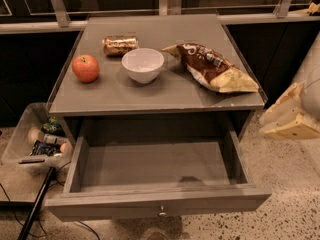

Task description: Close top drawer

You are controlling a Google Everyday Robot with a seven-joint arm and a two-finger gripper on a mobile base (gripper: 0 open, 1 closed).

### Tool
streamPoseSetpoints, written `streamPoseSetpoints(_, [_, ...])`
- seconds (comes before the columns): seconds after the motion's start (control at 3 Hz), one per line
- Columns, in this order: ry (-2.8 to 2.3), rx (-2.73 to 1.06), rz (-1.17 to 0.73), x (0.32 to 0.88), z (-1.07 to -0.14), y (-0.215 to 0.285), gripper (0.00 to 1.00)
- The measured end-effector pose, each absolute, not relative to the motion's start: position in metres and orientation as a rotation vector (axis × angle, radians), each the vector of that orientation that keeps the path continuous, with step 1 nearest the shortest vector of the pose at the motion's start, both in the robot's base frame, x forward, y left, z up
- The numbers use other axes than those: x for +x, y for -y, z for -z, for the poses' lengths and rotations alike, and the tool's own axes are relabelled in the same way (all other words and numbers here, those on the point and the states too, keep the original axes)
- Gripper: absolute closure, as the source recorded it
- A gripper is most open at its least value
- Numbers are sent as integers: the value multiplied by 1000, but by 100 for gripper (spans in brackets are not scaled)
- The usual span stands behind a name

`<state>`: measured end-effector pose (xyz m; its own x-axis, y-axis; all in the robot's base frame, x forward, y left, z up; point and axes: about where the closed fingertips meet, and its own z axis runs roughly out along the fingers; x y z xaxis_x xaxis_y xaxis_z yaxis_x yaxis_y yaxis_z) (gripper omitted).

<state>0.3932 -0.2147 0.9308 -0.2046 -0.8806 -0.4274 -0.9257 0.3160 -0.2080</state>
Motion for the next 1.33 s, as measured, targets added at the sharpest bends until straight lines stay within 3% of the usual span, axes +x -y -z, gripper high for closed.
streamPoseSetpoints(0.33, [-2091,-1502,-224,360,-912,228,88])
streamPoseSetpoints(0.67, [-2071,-1497,-246,357,-913,224,100])
streamPoseSetpoints(1.33, [-2100,-1465,-308,349,-890,221,100])
